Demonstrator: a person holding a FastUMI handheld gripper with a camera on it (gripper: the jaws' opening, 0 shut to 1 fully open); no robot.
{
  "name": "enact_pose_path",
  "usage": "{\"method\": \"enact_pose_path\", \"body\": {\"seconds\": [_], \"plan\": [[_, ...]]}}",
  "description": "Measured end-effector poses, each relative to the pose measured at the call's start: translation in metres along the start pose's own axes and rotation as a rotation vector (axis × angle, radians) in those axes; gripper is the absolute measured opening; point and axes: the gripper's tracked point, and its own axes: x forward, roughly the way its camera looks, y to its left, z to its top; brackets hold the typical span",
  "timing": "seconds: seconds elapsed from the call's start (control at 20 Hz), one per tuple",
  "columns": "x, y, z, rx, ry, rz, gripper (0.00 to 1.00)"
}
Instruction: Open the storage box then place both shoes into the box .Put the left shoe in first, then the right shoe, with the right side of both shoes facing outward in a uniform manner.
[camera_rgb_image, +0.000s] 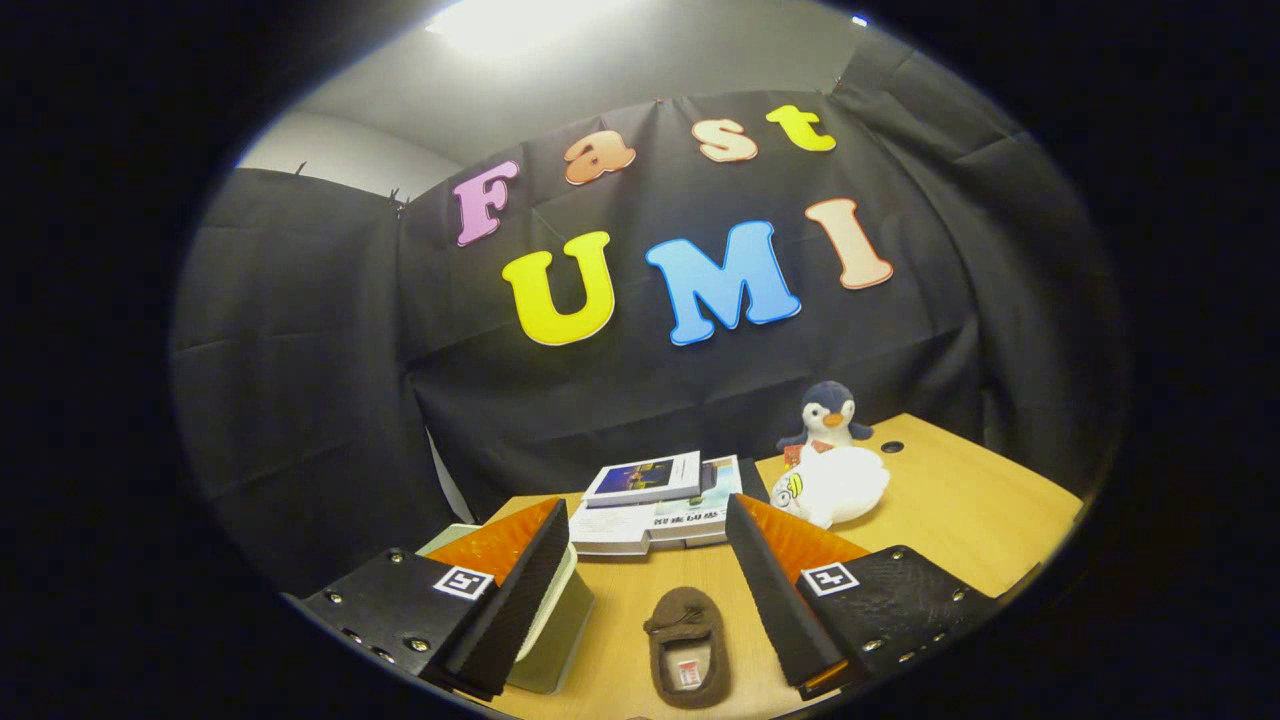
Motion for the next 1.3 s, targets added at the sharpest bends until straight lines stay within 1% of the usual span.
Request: {"method": "enact_pose_path", "body": {"seconds": [0.2, 0.55, 0.8, 1.0, 1.2, 1.3], "plan": [[0.005, 0.021, -0.030, 0.081, 0.078, 0.057, 0.96], [0.008, 0.059, -0.088, 0.321, 0.258, 0.156, 0.97], [0.009, 0.080, -0.114, 0.472, 0.361, 0.213, 0.97], [0.006, 0.093, -0.129, 0.617, 0.425, 0.248, 0.97], [0.005, 0.101, -0.141, 0.761, 0.479, 0.249, 0.96], [0.003, 0.107, -0.145, 0.835, 0.498, 0.270, 0.96]]}}
